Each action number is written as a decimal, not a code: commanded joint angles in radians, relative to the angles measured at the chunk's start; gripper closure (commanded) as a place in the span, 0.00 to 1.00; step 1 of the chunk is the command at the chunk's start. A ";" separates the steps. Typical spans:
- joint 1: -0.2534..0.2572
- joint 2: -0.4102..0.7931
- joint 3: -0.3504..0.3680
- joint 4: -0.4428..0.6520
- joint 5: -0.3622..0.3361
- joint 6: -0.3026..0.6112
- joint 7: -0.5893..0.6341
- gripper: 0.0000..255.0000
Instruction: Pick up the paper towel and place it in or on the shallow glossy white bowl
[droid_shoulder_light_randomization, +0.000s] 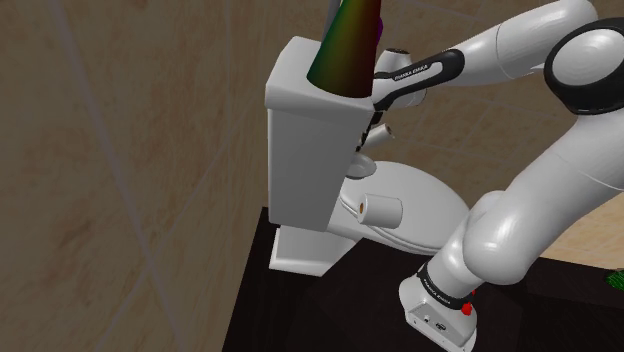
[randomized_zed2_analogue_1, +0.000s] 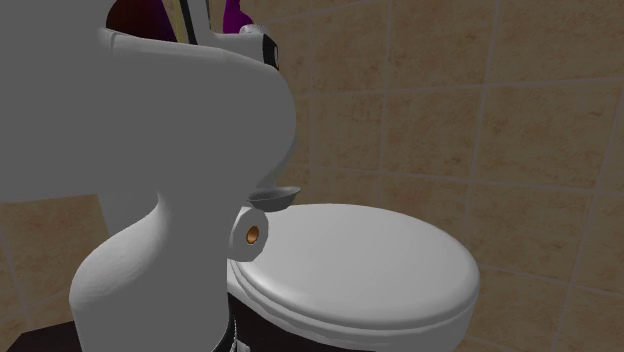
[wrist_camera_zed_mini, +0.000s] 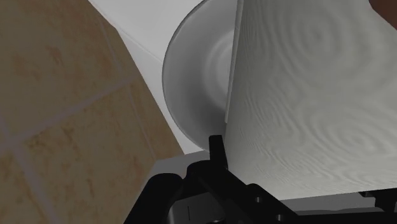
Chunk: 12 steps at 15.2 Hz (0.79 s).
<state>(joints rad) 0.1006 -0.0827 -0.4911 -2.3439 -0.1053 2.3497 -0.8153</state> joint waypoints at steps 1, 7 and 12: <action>0.010 0.074 0.007 -0.012 0.001 0.009 0.000 1.00; 0.016 0.074 0.001 -0.012 0.000 0.009 0.000 1.00; 0.036 0.063 0.026 -0.033 -0.011 0.018 0.055 0.00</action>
<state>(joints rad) 0.1078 -0.0651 -0.5048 -2.3627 -0.0874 2.3691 -0.7676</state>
